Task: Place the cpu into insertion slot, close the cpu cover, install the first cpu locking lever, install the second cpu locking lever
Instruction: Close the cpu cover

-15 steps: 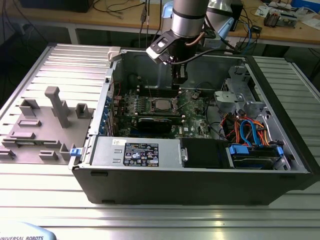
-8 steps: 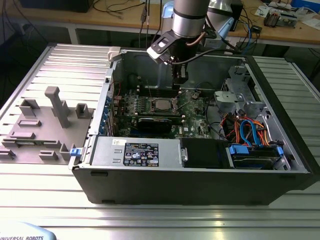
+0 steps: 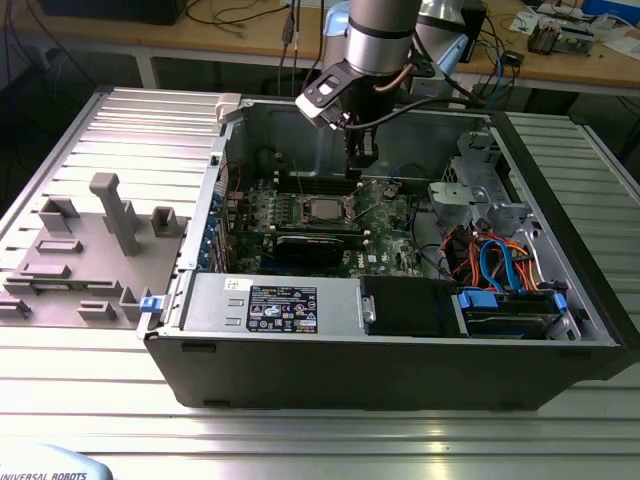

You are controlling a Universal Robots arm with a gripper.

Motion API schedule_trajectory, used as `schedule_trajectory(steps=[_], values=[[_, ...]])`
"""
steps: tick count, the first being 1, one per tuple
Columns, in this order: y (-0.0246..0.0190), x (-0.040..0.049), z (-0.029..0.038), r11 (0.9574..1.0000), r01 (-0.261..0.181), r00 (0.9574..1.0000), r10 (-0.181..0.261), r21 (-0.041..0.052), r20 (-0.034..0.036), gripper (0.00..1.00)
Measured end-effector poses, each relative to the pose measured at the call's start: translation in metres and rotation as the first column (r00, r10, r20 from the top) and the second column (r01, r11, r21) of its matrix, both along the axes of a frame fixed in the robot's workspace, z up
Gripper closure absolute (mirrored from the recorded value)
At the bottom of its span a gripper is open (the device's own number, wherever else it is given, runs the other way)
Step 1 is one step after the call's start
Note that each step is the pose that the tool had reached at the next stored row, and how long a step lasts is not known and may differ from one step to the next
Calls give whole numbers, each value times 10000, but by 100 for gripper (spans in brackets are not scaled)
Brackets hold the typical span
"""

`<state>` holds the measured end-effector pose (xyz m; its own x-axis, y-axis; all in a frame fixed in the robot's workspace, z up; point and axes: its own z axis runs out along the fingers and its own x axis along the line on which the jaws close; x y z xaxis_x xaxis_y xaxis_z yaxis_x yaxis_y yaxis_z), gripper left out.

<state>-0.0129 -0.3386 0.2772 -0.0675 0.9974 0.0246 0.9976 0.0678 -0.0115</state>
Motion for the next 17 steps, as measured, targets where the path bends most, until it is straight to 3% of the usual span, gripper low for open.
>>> schedule_trajectory(steps=[17], values=[[0,39,0,10000,0,10000,0,0,0,84]])
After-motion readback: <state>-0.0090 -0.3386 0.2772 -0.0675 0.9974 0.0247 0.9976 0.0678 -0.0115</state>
